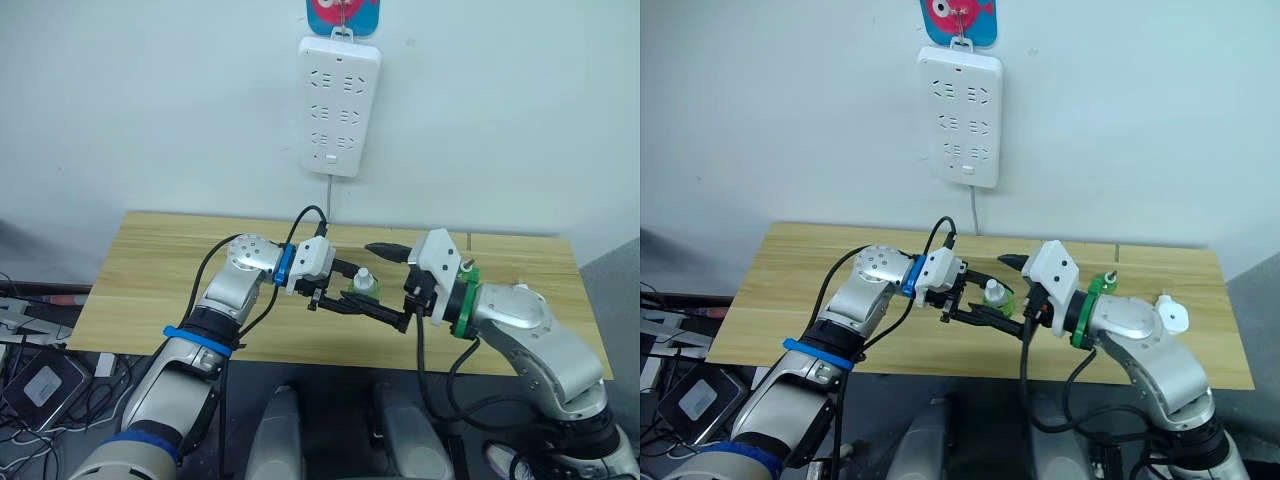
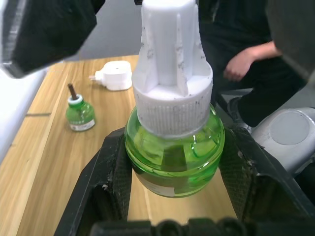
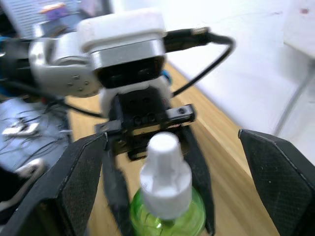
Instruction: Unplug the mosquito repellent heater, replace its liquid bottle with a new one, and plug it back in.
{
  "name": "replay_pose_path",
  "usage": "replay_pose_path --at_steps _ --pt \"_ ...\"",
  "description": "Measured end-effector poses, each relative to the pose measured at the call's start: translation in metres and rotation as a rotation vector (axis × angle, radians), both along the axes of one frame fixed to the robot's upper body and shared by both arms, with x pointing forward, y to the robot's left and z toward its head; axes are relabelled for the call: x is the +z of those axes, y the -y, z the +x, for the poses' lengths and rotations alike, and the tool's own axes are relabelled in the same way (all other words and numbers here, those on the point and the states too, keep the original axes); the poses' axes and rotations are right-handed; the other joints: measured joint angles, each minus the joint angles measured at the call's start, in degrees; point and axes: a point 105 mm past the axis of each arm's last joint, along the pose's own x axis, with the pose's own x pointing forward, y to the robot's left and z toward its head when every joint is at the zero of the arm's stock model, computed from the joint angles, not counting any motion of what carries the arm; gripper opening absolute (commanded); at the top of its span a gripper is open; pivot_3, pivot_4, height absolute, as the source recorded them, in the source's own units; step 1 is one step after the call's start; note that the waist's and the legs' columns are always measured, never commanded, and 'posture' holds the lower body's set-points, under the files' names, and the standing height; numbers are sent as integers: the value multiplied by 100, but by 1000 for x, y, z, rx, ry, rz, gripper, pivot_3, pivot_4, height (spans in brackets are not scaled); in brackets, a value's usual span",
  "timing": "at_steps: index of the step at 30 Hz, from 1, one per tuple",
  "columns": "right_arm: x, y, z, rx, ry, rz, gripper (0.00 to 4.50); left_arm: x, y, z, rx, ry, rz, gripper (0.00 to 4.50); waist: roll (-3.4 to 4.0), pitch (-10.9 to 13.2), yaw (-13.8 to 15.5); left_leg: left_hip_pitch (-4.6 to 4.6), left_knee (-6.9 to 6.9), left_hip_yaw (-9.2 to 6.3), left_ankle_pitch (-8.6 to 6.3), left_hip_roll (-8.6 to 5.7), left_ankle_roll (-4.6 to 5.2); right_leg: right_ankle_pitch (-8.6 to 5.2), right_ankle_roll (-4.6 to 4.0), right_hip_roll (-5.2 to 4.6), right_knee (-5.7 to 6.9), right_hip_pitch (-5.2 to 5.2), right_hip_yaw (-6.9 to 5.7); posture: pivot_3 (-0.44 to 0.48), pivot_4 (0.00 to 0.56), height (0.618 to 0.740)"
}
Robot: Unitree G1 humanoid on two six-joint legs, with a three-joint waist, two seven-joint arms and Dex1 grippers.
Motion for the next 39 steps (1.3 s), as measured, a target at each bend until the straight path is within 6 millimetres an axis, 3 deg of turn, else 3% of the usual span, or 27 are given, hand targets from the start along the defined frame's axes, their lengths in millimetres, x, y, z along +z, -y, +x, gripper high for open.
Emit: replay_pose_path --at_steps 6,14,19,25,29,34,39 --pt "-4 8 14 -114 19 -13 4475 4 7 4 -10 25 -13 2235 0 -1 -2 0 -1 1 0 -1 0 0 0 0 -1 0 0 -52 255 740" --pt "-5 33 1 -112 9 -54 4475 3 8 6 0 13 -16 2235 0 -1 -8 0 0 1 0 0 2 0 0 1 1 0 0 -60 259 740" --pt "4 60 0 -176 -6 -51 4475 3 4 6 7 13 -21 2235 0 -2 -13 1 0 2 0 1 2 0 -1 2 5 0 1 -65 265 740" --pt "3 28 -16 -12 -70 19 4475 3 5 6 0 11 -22 2235 0 -2 -26 2 1 0 0 2 2 0 -1 8 9 0 0 -65 265 740" --pt "6 10 -9 10 -41 36 4475 5 8 7 -4 14 -27 2235 0 -2 -24 1 2 0 0 0 2 0 0 6 9 0 1 -65 265 740" --pt "1 11 15 -90 -2 15 4475 5 8 6 -12 19 -27 2235 0 -2 -21 0 1 -1 1 1 2 0 -1 5 9 -1 -1 -57 266 740" --pt "-2 17 14 -85 10 -14 4475 5 8 7 -9 20 -21 2235 0 -2 -18 0 0 -1 0 1 2 0 -1 5 8 -1 0 -63 269 740"
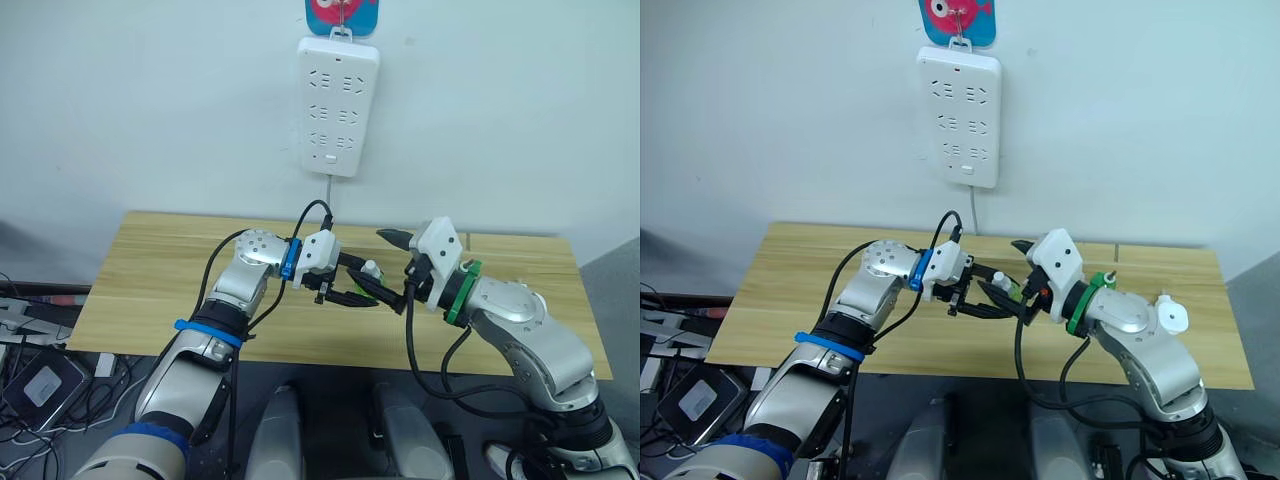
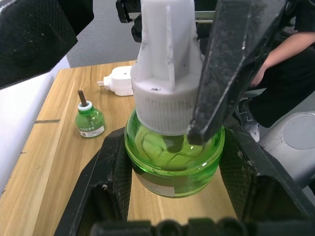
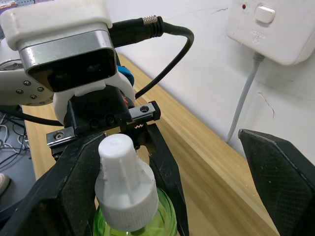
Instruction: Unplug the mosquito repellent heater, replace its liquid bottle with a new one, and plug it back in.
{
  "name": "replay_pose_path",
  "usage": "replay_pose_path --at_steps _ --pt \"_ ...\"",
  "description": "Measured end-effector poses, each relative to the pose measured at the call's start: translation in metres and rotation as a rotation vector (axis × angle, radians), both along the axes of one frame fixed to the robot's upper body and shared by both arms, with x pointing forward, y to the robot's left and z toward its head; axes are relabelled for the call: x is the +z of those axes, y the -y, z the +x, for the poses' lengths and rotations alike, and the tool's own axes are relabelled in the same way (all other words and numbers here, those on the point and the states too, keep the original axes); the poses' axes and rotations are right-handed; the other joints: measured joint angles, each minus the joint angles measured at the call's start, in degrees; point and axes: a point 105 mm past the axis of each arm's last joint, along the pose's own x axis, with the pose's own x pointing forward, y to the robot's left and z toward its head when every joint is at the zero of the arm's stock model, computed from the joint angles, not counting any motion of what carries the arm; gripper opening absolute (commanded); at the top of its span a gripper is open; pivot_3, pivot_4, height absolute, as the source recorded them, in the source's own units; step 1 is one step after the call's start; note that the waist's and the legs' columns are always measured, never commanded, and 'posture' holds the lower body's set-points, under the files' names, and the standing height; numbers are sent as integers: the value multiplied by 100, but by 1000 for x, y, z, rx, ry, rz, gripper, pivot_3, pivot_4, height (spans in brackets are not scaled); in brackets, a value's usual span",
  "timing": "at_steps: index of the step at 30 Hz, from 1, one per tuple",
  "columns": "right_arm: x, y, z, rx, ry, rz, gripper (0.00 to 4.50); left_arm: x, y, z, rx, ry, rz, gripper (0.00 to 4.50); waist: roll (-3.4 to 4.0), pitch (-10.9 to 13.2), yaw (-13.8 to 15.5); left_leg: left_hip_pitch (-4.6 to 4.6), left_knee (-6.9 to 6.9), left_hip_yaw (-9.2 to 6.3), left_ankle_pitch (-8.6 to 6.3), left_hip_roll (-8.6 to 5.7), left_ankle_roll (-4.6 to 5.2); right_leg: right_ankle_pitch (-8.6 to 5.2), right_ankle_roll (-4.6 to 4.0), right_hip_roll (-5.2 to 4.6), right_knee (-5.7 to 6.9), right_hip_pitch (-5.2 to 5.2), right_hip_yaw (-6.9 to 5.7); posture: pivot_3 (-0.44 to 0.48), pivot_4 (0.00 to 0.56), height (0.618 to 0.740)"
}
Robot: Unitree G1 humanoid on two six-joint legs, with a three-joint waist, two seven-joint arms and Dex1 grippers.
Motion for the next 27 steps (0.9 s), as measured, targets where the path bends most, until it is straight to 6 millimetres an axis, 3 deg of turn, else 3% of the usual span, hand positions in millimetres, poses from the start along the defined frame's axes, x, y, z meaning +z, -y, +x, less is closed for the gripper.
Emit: replay_pose_path --at_steps 4,7,12,15,18,27 --pt "-1 26 -10 22 -44 -37 4475 0 -2 2 6 4 5 2235 0 0 7 -1 1 2 0 -2 0 0 0 -2 -1 0 1 -68 269 740" --pt "11 41 -16 24 -79 3 4475 0 -4 3 8 5 4 2235 0 0 5 0 1 1 0 1 0 0 0 0 3 0 0 -72 268 740" --pt "24 34 -25 82 -100 73 4475 0 -2 3 0 13 -1 2235 0 0 -33 7 2 3 1 2 1 0 0 7 14 0 3 -77 265 740" --pt "34 22 -22 94 -91 145 3601 -1 -1 3 -1 11 -2 2235 0 0 -37 8 2 2 2 2 1 0 -1 7 21 0 3 -74 264 740" --pt "26 10 -21 96 -121 150 2662 0 0 3 -2 14 -2 2235 0 0 -31 6 2 0 2 1 1 -1 -2 5 18 0 3 -74 263 740" --pt "15 1 -14 61 -148 136 2662 2 0 2 -15 15 2 2235 0 0 -23 4 2 0 2 0 1 -2 -2 3 15 0 2 -74 264 740"
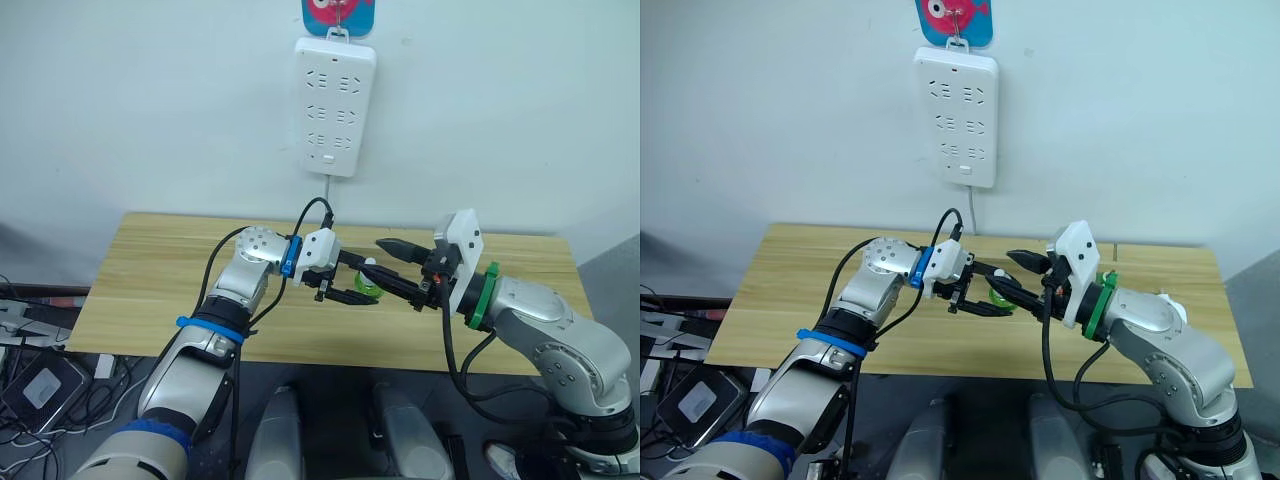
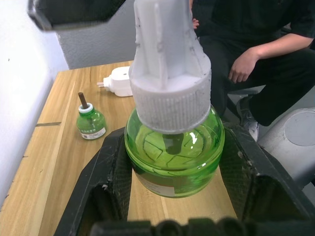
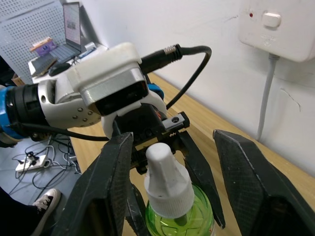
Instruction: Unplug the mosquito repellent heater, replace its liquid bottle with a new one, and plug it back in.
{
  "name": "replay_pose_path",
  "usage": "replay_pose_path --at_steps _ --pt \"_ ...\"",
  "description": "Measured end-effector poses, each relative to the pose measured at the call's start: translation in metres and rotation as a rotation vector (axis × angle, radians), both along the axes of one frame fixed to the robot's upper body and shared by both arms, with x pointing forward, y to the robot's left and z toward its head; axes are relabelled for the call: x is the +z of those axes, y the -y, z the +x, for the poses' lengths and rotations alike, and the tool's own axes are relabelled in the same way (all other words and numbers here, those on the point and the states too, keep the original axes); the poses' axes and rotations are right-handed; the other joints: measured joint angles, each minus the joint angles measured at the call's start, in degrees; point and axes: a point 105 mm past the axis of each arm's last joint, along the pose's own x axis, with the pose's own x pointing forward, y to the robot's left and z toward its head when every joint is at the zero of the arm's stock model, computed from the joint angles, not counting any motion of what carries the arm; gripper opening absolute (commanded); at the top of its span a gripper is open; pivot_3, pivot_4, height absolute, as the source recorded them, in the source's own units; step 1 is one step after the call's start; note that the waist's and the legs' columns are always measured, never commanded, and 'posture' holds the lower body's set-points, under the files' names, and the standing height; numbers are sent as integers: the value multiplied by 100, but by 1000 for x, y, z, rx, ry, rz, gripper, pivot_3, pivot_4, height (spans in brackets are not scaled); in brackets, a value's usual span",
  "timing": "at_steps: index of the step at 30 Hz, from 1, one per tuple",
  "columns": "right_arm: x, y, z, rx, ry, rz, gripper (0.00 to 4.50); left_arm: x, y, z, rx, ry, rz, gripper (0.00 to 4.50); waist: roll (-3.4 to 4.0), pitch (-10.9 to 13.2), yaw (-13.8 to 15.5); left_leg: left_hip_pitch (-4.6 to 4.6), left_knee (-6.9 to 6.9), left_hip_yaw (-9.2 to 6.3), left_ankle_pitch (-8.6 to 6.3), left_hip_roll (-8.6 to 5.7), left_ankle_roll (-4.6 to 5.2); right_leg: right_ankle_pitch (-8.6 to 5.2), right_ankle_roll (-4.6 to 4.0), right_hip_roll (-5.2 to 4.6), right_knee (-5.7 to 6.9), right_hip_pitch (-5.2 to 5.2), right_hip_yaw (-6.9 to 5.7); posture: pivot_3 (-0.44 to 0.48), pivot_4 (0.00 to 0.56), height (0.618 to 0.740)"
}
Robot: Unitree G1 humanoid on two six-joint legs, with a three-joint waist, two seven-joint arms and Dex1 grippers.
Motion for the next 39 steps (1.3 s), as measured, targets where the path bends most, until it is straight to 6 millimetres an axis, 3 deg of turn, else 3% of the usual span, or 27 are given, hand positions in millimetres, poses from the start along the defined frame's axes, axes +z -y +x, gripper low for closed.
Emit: replay_pose_path --at_steps 3,8,14,18,21,22,24,26,28,39 --pt "-4 0 2 -3 -7 -12 2122 0 0 0 -3 0 2 2235 0 0 0 0 0 0 0 0 0 0 0 0 0 0 0 -73 264 740" --pt "-4 -5 -2 35 0 -12 408 -2 1 0 1 -4 5 2235 0 0 0 0 0 0 0 0 0 0 0 0 0 0 0 -70 263 740" --pt "0 -5 -2 42 13 -5 338 -2 0 1 5 -1 7 2235 0 0 -1 0 0 1 0 0 0 0 0 0 2 -2 1 -67 263 740" --pt "60 -2 9 -28 200 107 338 -8 -5 3 31 -16 19 2235 1 0 -29 1 -1 -2 2 3 -2 0 -1 1 13 -6 -1 -60 268 740" --pt "74 12 19 -133 243 151 338 -13 -11 3 46 -18 25 2235 1 0 -5 -1 -3 -6 2 3 -2 -1 -2 1 11 -6 -6 -52 272 740" --pt "70 20 26 -192 250 151 338 -15 -13 4 53 -12 31 2235 1 -2 8 -1 -5 -6 2 1 -1 -1 -2 0 10 -6 -6 -52 272 740" --pt "43 43 45 -349 229 105 338 -18 -17 6 76 -7 38 2235 -4 -10 47 -2 -5 -6 2 -5 -1 -1 -2 -2 8 -6 -6 -52 272 740" --pt "-17 71 66 -513 117 -5 338 -21 -23 9 103 -9 47 2235 -4 -15 75 -9 -6 0 2 -13 -1 -1 -3 -9 6 -13 1 -35 273 740" --pt "-57 82 73 -579 40 -60 338 -21 -25 10 112 -9 42 2235 -4 -15 59 -10 -4 14 2 -10 -1 -1 -3 -11 9 -19 10 -35 273 740" --pt "-115 81 102 -625 64 -98 338 -21 -28 6 119 -4 45 2235 -2 -16 41 8 -7 9 3 8 -1 -8 -15 21 28 -17 5 25 301 740"
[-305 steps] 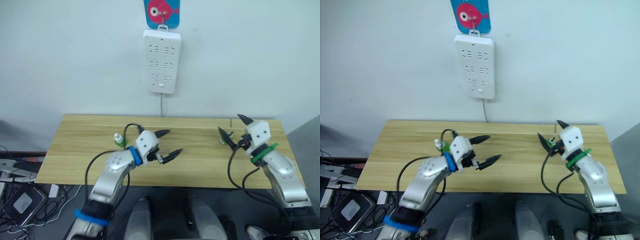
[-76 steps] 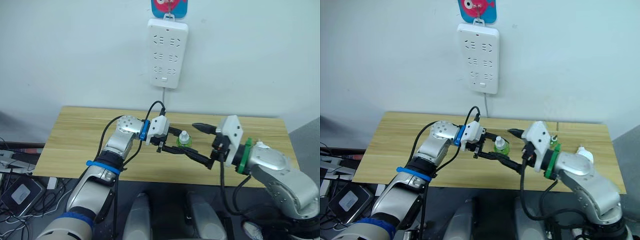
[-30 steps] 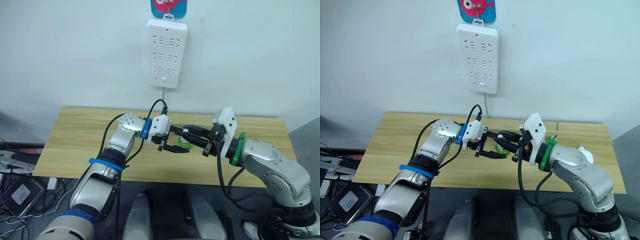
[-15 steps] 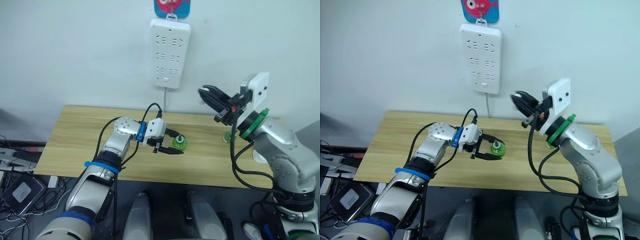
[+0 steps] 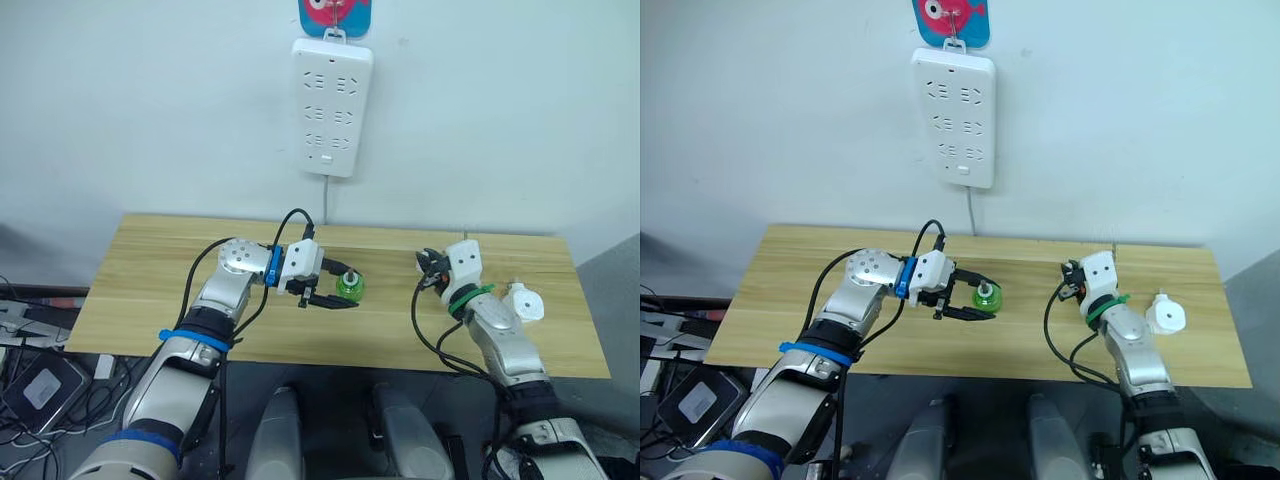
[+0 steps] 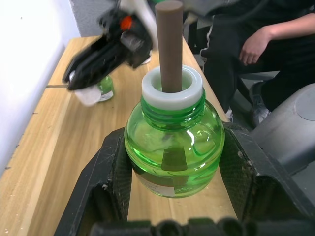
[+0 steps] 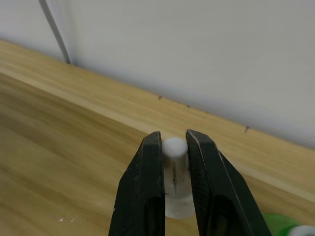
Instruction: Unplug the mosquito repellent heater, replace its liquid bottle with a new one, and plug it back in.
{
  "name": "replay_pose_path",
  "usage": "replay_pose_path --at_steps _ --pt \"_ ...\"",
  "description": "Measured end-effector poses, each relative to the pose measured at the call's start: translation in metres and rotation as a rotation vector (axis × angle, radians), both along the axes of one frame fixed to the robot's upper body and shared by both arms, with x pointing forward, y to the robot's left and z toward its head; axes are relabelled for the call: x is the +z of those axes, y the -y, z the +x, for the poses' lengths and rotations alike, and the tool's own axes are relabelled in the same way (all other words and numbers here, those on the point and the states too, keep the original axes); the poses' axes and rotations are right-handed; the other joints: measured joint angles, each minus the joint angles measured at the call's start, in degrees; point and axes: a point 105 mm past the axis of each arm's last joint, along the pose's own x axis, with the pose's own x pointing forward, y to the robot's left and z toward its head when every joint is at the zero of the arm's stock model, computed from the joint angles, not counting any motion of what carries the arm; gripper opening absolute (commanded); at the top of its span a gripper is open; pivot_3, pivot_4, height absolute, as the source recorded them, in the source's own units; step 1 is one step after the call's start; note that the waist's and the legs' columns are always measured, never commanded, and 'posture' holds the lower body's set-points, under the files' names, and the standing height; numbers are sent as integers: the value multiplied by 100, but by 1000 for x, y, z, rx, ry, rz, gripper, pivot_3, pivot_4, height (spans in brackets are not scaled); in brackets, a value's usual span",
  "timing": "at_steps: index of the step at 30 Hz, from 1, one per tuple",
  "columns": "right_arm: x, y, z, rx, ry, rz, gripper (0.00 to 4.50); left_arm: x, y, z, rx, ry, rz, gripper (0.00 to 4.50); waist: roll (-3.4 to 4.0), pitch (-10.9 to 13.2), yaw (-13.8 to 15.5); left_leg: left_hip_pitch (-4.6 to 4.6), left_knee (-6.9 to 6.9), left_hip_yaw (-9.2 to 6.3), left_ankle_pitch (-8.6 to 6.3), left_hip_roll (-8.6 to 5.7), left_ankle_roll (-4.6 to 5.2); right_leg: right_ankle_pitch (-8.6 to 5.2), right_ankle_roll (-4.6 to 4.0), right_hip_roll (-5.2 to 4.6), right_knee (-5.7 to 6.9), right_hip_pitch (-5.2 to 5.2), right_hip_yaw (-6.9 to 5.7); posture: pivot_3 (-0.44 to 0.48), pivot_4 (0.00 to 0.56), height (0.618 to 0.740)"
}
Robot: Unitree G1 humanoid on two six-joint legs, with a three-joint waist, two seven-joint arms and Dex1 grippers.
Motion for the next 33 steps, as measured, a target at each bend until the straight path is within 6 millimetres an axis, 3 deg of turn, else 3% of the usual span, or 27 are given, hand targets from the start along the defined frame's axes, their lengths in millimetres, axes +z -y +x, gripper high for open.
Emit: replay_pose_path --at_steps 8,17,24,29,33 --pt "-12 8 11 -38 32 -18 338 6 -1 0 16 1 1 2235 3 5 75 -1 -1 3 0 0 0 0 0 -10 -5 2 6 44 346 740" --pt "-25 11 12 -71 -5 16 338 5 -4 -1 26 -21 12 2235 6 7 76 2 -4 4 -1 0 1 -2 -2 -5 -4 3 8 39 355 740" --pt "-24 11 17 -78 4 26 338 6 -3 -1 22 -18 11 2235 7 9 76 3 -6 5 -1 -1 1 -2 -2 -5 -7 3 10 37 360 740" --pt "-21 11 15 -67 19 33 1980 6 -3 -1 20 -21 13 2235 16 16 76 3 -7 5 -1 -1 1 -2 -2 -5 -8 3 11 17 354 740" --pt "3 13 5 -22 95 20 3451 7 -1 0 18 -18 10 2235 26 22 85 0 -9 5 -1 -2 1 -3 -1 -5 -11 3 13 2 349 740"
